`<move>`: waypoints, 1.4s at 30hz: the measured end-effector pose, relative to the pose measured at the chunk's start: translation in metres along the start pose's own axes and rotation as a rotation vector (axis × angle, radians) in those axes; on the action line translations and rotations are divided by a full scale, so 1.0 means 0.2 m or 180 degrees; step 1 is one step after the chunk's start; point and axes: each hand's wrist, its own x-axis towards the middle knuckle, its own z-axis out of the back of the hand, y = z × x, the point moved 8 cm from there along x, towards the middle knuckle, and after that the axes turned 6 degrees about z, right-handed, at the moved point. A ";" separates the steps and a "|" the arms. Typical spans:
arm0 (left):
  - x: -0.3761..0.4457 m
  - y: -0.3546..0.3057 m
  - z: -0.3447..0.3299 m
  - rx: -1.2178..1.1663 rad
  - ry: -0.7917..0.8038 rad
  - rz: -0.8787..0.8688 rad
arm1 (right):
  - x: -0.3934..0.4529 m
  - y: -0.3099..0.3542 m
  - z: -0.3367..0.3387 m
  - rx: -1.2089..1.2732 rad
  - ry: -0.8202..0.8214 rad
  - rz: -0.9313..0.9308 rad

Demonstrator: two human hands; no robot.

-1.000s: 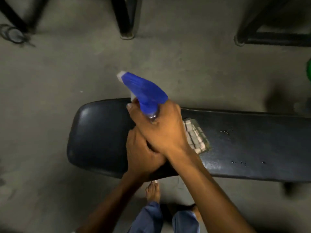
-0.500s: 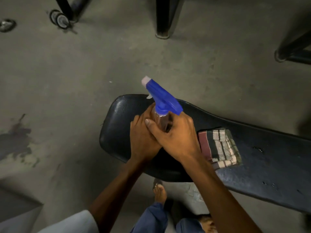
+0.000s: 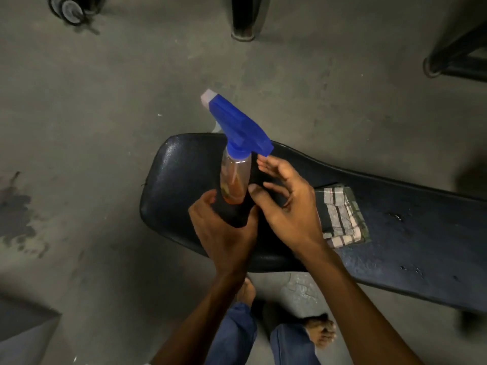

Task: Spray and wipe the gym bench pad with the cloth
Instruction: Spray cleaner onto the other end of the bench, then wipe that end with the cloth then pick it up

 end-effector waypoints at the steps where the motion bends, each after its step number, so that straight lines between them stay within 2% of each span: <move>1: -0.04 0.02 -0.01 0.0009 -0.0050 0.0005 | -0.01 -0.03 0.01 -0.0069 -0.0061 -0.0024; 6: -0.26 -0.03 -0.14 -0.0133 0.0248 -0.0552 | -0.09 -0.21 0.20 -0.0435 -0.0623 -0.0111; 9: -0.28 -0.14 -0.27 0.0031 0.0590 -0.1081 | -0.15 -0.28 0.41 -0.1291 -0.0907 -0.0001; 12: -0.26 -0.18 -0.41 0.0541 0.0883 -0.1453 | -0.18 -0.33 0.50 -0.2253 -0.0795 0.0065; 15: -0.25 -0.21 -0.54 0.0945 0.1141 -0.1487 | -0.18 -0.41 0.60 -0.2850 -0.0620 -0.0414; 19: -0.26 -0.26 -0.69 0.1297 0.1501 -0.1496 | -0.17 -0.48 0.70 -0.3158 -0.0256 -0.1043; 21: -0.27 -0.28 -0.75 0.1478 0.1552 -0.1542 | -0.16 -0.48 0.72 -0.3159 -0.0165 -0.1067; 23: -0.28 -0.29 -0.79 0.1718 0.1458 -0.1706 | -0.15 -0.45 0.74 -0.2826 -0.0189 -0.1018; 26: -0.30 -0.32 -0.79 0.1683 0.1290 -0.1943 | -0.18 -0.40 0.82 -0.2126 -0.0517 -0.0871; 28: -0.34 -0.35 -0.80 0.1457 0.1338 -0.2023 | -0.24 -0.39 0.90 -0.1948 -0.0757 -0.0751; 30: -0.42 -0.39 -0.84 0.1086 0.1703 -0.1919 | -0.31 -0.40 1.01 -0.1787 -0.0980 -0.0745; 33: -0.53 -0.50 -0.95 0.0303 0.2443 -0.1472 | -0.39 -0.44 1.21 -0.1508 -0.1455 -0.0782; 36: -0.59 -0.65 -1.09 0.0057 0.2588 -0.1419 | -0.43 -0.47 1.43 -0.1288 -0.1958 -0.0859; 39: -0.63 -0.73 -1.25 0.0387 0.2434 -0.1884 | -0.48 -0.45 1.56 -0.1747 -0.2373 -0.0778; 40: -0.63 -0.73 -1.29 0.0586 0.2306 -0.2048 | -0.48 -0.44 1.54 -0.2020 -0.2327 -0.0690; 42: -0.61 -0.72 -1.31 0.0743 0.2092 -0.2248 | -0.46 -0.46 1.43 -0.2356 -0.1882 -0.0437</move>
